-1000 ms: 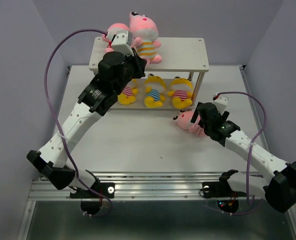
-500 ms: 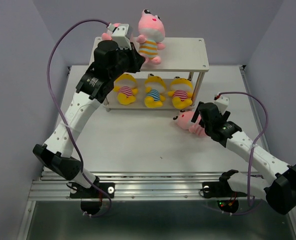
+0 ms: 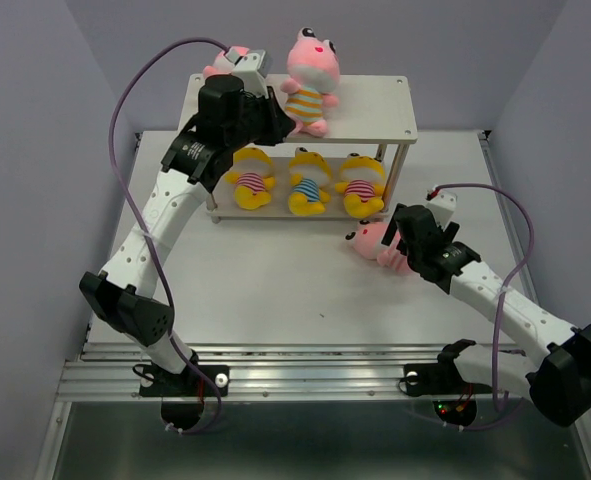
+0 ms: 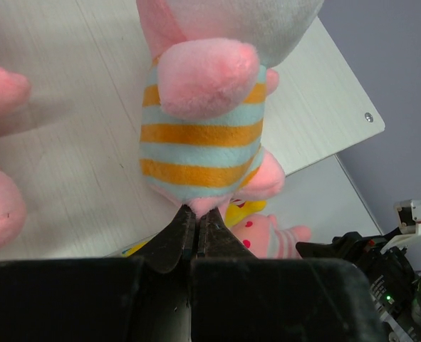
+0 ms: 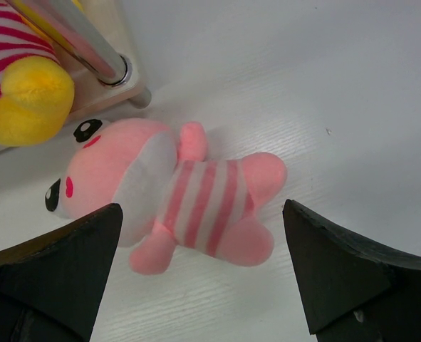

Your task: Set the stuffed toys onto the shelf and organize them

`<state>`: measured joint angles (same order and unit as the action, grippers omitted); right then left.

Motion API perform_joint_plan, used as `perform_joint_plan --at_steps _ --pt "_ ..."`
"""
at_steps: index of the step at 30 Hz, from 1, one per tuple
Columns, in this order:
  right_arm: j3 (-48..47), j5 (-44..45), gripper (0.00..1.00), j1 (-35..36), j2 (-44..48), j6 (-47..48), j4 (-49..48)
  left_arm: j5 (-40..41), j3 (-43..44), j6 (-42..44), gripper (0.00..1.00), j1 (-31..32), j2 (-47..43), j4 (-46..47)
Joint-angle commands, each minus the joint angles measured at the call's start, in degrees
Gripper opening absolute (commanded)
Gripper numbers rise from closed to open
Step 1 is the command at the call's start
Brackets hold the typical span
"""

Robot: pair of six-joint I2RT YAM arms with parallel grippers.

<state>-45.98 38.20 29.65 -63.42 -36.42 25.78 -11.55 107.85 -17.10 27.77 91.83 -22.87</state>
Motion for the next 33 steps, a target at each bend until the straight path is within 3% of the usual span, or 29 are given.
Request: perform_joint_plan --at_steps 1,2,4,5,11,18,30,33 --pt "-0.43 2.85 1.00 -0.29 0.22 -0.23 -0.56 1.17 3.76 -1.70 0.04 -0.35 -1.13 -0.06" --pt "-0.43 2.85 1.00 -0.29 0.31 -0.40 -0.64 1.88 4.03 -1.62 0.12 -0.35 -1.04 -0.59" --pt "-0.43 2.94 1.00 -0.29 0.49 -0.23 -0.82 2.93 4.47 -1.62 0.20 -0.44 -0.95 -1.03" --pt "-0.43 2.94 1.00 -0.29 0.40 -0.23 -0.91 3.63 4.73 -1.53 0.30 -0.44 -0.95 -1.21" --pt "-0.43 2.50 1.00 -0.29 0.22 -0.14 -1.08 6.01 7.19 0.49 0.53 -0.52 0.62 -2.60" --pt "-0.25 2.50 1.00 -0.29 0.58 -0.14 -1.17 7.59 13.78 1.99 0.58 -0.44 3.88 -6.74" --pt "-0.08 2.24 1.00 -0.29 0.66 0.04 -1.52 9.09 12.47 3.74 0.59 -0.52 2.74 -5.08" --pt "0.01 2.41 1.00 -0.29 0.66 0.13 -1.43 8.83 12.38 4.71 0.65 -0.44 2.65 -4.46"
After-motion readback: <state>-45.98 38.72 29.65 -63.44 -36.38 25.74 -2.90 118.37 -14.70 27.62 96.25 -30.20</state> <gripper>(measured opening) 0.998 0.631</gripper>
